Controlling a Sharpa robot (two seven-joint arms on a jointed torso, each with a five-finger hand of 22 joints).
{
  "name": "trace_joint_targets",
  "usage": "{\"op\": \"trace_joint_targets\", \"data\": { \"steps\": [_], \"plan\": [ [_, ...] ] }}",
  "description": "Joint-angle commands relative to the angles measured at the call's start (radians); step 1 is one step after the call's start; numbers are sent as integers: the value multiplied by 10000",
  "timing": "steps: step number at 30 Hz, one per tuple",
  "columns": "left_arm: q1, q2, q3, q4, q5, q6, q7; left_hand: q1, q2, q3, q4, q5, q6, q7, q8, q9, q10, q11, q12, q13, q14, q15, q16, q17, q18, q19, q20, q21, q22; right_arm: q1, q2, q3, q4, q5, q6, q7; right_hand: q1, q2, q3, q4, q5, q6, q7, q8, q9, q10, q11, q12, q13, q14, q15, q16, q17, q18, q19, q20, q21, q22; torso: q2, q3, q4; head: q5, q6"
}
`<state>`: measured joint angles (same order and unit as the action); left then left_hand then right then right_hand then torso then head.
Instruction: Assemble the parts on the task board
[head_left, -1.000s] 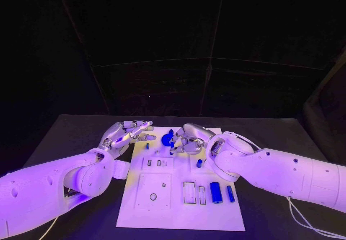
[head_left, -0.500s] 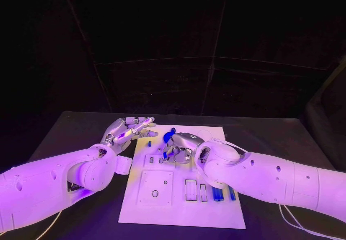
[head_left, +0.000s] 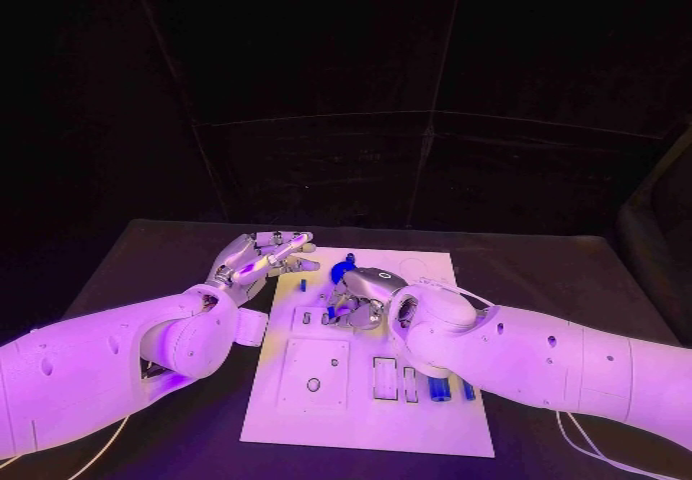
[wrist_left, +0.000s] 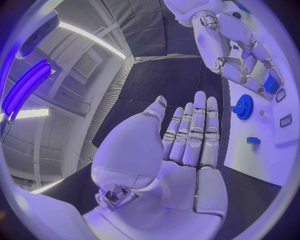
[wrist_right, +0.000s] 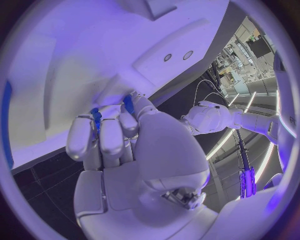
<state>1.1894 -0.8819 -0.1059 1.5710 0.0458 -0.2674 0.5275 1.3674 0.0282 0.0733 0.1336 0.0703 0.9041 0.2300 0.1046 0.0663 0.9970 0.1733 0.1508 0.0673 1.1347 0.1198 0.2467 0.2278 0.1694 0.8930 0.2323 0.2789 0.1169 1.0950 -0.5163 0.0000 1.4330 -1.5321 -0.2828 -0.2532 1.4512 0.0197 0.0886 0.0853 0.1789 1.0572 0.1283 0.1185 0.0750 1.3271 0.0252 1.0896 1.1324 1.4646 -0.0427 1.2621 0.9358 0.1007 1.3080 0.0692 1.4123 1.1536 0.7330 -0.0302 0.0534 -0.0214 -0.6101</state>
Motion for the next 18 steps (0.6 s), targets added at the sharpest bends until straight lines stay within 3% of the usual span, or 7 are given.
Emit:
{"op": "trace_joint_targets", "data": {
  "steps": [1, 18],
  "plan": [
    [19, 16, 11, 1, 28, 154, 38, 2, 60, -1, -58, 23, -55, 31, -30, -10, -12, 21, -38, -12, -57, -3, -66, 16, 135, -7, 21, -25, -10, -17, 21, -4, -5, -229, 388, -54, -83, 7, 65, 6, 19, 171, -117, -34, -10, -71, 36, -44, -26, 129, -12, -21, -6, -149, -39, 0, -32, -12, -9, 7, -14, 22, -31],
    [18, 12, 10, -20, 28, 176, 22, -3, 64, -1, -61, 23, -55, 31, -32, -10, -11, 21, -41, -11, -64, -2, -73, 20, 136, -12, 23, -31, -14, -42, -83, -5, 102, -569, 777, -218, -137, -75, 94, -10, -6, 139, -101, -73, -25, -117, 48, -115, -79, 120, -1, -44, -48, -146, -53, 8, -42, -30, -18, 14, -13, 28, -55]
  ]
}}
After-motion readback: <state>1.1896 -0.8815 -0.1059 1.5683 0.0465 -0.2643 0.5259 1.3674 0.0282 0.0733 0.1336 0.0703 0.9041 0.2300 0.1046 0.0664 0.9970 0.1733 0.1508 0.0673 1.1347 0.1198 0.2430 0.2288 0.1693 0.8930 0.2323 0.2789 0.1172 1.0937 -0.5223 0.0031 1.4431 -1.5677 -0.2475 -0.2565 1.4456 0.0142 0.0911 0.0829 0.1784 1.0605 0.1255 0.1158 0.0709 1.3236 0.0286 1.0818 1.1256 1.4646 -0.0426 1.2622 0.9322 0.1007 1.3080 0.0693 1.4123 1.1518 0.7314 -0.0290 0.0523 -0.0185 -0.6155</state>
